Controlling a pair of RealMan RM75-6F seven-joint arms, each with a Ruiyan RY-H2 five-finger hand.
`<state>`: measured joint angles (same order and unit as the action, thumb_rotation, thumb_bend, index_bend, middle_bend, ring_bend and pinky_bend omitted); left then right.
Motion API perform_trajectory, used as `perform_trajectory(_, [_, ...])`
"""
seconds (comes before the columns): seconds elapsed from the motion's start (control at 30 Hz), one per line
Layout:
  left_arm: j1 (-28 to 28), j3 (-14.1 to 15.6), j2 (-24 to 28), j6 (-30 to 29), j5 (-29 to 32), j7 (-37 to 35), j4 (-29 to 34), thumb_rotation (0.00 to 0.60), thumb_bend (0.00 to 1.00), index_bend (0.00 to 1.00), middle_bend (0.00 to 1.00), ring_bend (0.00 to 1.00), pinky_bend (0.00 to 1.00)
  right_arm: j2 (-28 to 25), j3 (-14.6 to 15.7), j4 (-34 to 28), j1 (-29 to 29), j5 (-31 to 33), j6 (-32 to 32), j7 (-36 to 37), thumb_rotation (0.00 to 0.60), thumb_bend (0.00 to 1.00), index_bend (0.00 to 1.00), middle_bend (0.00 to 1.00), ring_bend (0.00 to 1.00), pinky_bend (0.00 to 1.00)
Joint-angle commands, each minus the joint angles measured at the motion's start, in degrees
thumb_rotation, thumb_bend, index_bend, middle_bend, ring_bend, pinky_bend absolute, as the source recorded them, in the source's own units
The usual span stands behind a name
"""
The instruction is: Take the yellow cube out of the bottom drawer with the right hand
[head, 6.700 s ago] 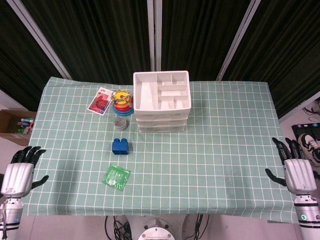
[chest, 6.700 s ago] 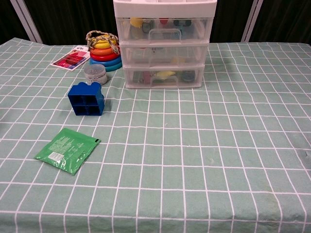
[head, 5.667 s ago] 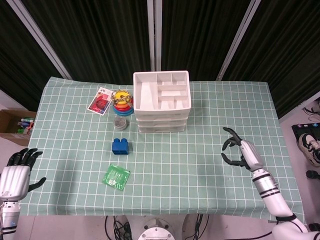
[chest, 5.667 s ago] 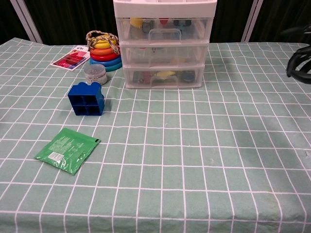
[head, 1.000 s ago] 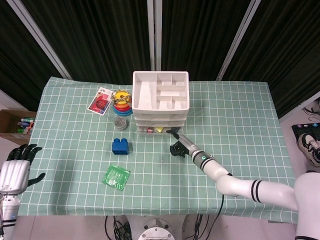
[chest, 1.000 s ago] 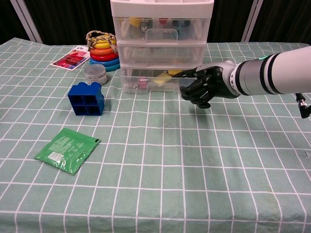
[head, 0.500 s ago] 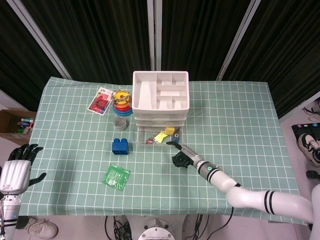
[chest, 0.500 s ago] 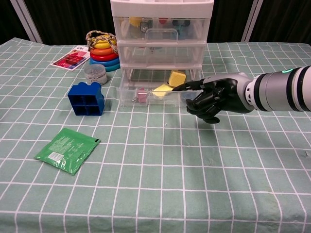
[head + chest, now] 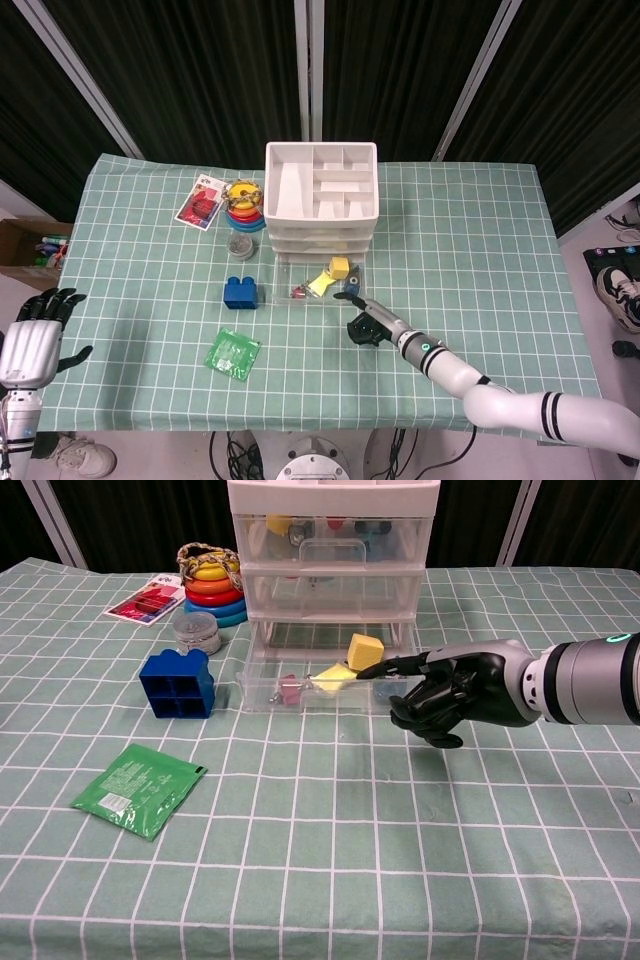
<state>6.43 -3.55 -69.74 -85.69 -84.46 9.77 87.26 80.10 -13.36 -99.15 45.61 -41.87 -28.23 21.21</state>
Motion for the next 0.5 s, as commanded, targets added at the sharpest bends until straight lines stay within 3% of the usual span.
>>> perform_trajectory(0.03, [-0.1,0.0,0.0,-0.2,0.0,-0.1,0.0,0.6,0.06,0.24,0.19,0.14,0.2,-0.3,-0.2,-0.7,-0.5,-1.2,-1.4,-0.4,0.6,0.62,0.02,0.78,0.8,0.83])
perform_trajectory(0.17, [-0.3,0.0,0.1,-0.6,0.0,-0.2,-0.1,0.6,0.06,0.24,0.19,0.14,0.2,-1.9,-0.7,-3.3,-1.5,-5.8,-5.6,-3.0,0.6,0.6,0.0,0.78,0.8,0.83])
perform_trajectory(0.27, [-0.4,-0.1,-0.1,-0.8,-0.2,-0.3,-0.3,0.6,0.06,0.24,0.19,0.14,0.2,-4.2,-1.1,-4.4,-0.8,-12.0,-7.3,-7.3,0.6,0.49,0.0,0.77,0.8,0.83])
perform_trajectory(0.4, [-0.3,-0.1,-0.5,-1.5,-0.9,-0.3,-0.6,0.6,0.06,0.24,0.19,0.14,0.2,-5.2,-0.2,-2.6,2.6,-17.6,-12.9,-21.0,0.6,0.38,0.01,0.76,0.79,0.83])
perform_trajectory(0.5, [-0.5,0.4,-0.6,-1.5,-1.5,-0.3,-0.5,0.6,0.06,0.24,0.19,0.14,0.2,-5.0,0.8,-1.7,6.9,-15.9,-16.2,-35.2,0.6,0.3,0.04,0.76,0.8,0.83])
